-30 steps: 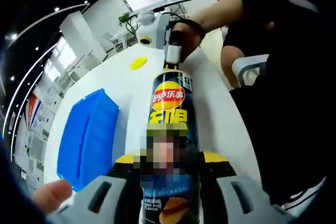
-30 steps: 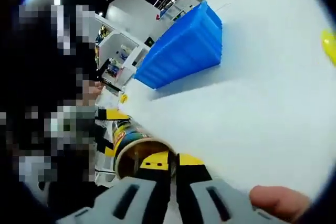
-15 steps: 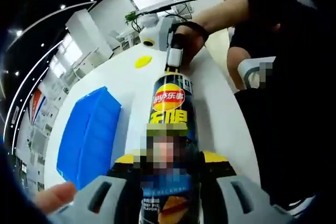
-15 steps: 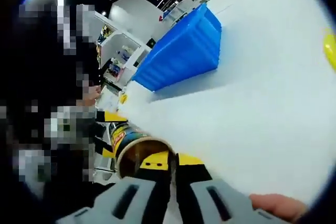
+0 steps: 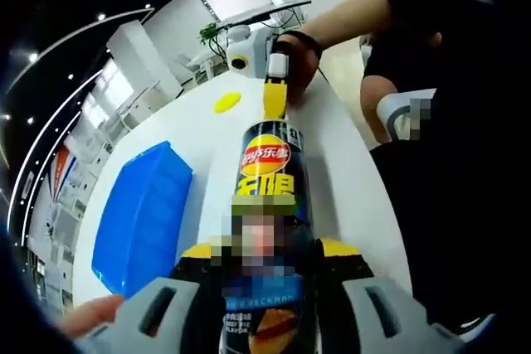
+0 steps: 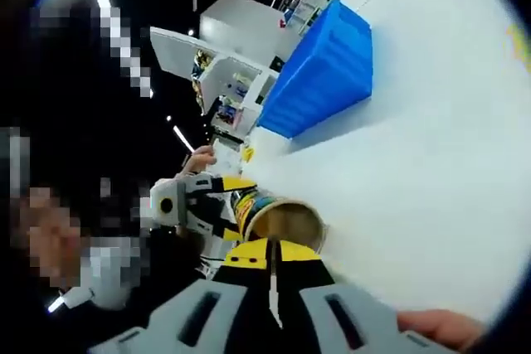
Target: Open the lid of the chip container on the table, take out the chips, place them into the box in front of the container, and close the lid
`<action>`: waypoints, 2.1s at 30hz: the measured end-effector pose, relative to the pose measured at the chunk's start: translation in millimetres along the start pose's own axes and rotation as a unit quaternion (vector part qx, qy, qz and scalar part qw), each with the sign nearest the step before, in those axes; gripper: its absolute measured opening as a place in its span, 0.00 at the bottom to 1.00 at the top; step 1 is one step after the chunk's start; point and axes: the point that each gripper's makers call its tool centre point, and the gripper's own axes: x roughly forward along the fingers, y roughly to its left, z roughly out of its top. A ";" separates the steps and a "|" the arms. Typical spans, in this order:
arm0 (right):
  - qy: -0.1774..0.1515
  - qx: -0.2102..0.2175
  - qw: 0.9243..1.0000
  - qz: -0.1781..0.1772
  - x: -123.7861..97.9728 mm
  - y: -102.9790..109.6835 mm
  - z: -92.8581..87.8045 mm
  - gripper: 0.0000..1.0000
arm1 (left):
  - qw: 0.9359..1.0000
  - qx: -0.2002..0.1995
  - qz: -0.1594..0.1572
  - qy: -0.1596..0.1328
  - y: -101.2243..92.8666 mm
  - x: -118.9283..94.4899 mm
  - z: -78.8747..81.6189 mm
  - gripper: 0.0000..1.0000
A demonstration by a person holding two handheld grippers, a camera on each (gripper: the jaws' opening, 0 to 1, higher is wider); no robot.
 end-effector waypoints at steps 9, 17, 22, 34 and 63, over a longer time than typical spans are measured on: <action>-0.002 0.045 0.999 0.016 -2.9 -4.5 14.7 0.01 | 1.000 0.013 0.011 0.005 1.2 3.8 -1.7 0.43; -0.016 -0.006 1.000 0.005 0.9 -1.8 15.5 0.01 | 1.000 0.016 0.014 0.010 1.3 4.8 -3.6 0.44; -0.039 -0.031 0.998 -0.049 1.2 -12.6 23.1 0.06 | 1.000 0.008 0.009 0.005 0.2 3.9 -4.3 0.45; 0.046 -0.009 0.999 -0.017 11.6 -3.1 -1.1 0.05 | 0.999 0.036 0.023 0.019 -4.6 4.8 -4.8 0.46; 0.054 -0.233 0.876 -0.418 -65.0 -31.5 18.6 0.00 | 0.996 0.064 0.049 0.031 0.6 7.2 -11.2 0.47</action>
